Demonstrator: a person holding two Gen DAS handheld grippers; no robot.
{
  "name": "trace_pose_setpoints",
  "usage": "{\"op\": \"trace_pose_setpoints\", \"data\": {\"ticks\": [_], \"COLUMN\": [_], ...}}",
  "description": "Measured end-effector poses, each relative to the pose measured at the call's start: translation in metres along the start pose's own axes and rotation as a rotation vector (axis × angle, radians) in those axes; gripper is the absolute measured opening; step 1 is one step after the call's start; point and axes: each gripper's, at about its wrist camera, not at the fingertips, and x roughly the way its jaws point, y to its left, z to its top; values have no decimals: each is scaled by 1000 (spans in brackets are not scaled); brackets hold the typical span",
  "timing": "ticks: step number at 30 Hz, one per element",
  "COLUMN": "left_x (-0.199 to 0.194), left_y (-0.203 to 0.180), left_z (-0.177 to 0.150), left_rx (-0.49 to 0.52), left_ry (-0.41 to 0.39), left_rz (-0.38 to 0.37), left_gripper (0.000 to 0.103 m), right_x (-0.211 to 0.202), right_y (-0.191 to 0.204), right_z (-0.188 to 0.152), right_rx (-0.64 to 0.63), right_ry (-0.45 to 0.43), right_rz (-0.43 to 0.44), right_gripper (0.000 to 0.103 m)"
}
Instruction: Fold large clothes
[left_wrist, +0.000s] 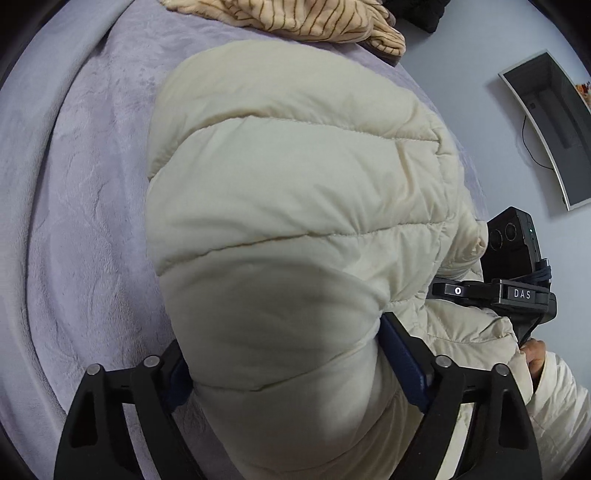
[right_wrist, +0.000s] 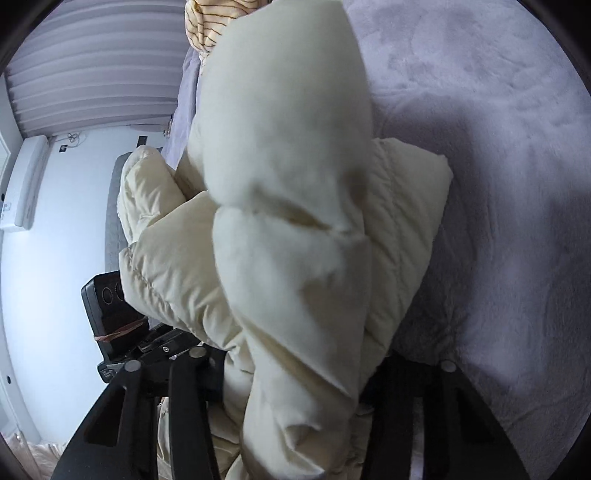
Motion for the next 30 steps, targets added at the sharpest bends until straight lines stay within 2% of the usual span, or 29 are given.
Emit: {"op": "trace_pose_setpoints", "data": {"ticks": [2,4,10,16,19,30], "left_x": [-10,-22,-63,-102,-123,-136], "left_y": [-8,-13,-18,-20,-9,23], "left_z": [-4,-10,-27,-66,-81,-156], "left_rx": [23,41,47,61,47,-32], "left_ry": [-14,-23,-38,-42,-35,21], "left_rz": [9,20,29,56,70,125], "left_gripper": [81,81,81,81,81,81], "right_x": [-4,-9,-20,-21,-14,27], "right_y": [2,5,30,57,65,64], "right_z": [-5,-11,-39,-78,-99,-161], "right_rx": [11,18,10,5,11,61], "right_ry": [-13,-22,-20,-16,-7,71], "right_rz": [8,28,53,84,93,74], "right_gripper": [39,37,37,37,37,37]}}
